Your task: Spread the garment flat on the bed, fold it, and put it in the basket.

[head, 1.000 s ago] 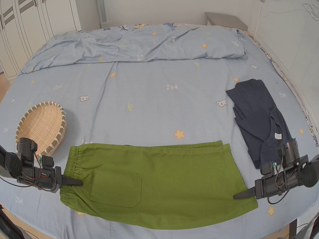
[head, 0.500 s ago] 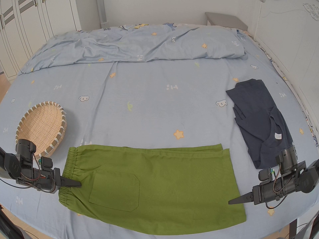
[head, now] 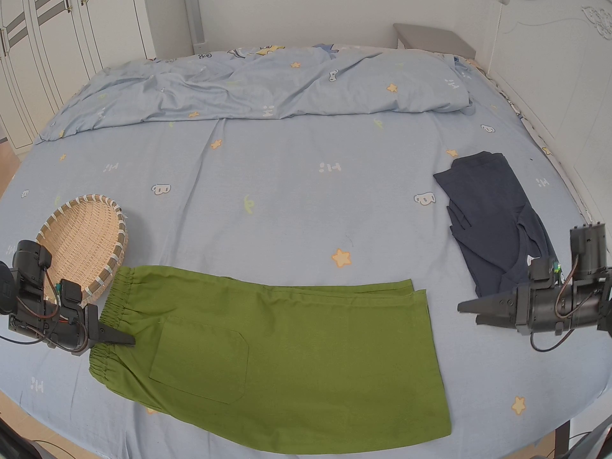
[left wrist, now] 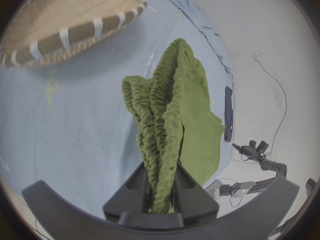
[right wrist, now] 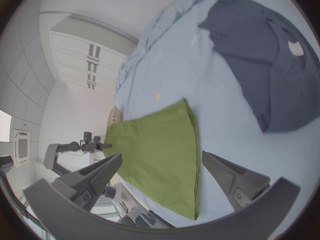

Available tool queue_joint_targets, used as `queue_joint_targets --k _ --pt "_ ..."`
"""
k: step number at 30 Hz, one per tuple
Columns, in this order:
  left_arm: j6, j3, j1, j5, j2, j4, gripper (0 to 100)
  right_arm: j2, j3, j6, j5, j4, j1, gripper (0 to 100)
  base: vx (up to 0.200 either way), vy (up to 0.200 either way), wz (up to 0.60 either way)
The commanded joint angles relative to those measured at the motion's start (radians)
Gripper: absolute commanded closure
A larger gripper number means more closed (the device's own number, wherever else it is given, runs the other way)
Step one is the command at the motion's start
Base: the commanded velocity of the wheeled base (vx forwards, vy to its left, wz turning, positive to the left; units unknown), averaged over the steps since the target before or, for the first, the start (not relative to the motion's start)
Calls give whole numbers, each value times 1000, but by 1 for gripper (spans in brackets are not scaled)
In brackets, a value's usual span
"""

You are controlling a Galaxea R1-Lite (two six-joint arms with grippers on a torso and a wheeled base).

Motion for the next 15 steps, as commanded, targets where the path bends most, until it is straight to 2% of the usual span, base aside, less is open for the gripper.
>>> queue_joint_targets --k 1,5,6,9,15 --pt "65 -50 52 27 -113 64 100 -174 -103 38 -9 86 1 0 0 0 0" --pt "117 -75 107 48 -139 101 100 -203 -95 34 -10 96 1 0 0 0 0" --pt "162 -88 140 48 -138 136 100 -203 -95 34 -10 96 4 0 0 0 0" --pt "226 -107 163 53 -136 184 100 -200 -95 35 -10 98 10 0 0 0 0" --pt "220 -111 141 54 -142 199 100 -200 -95 35 -10 98 14 0 0 0 0"
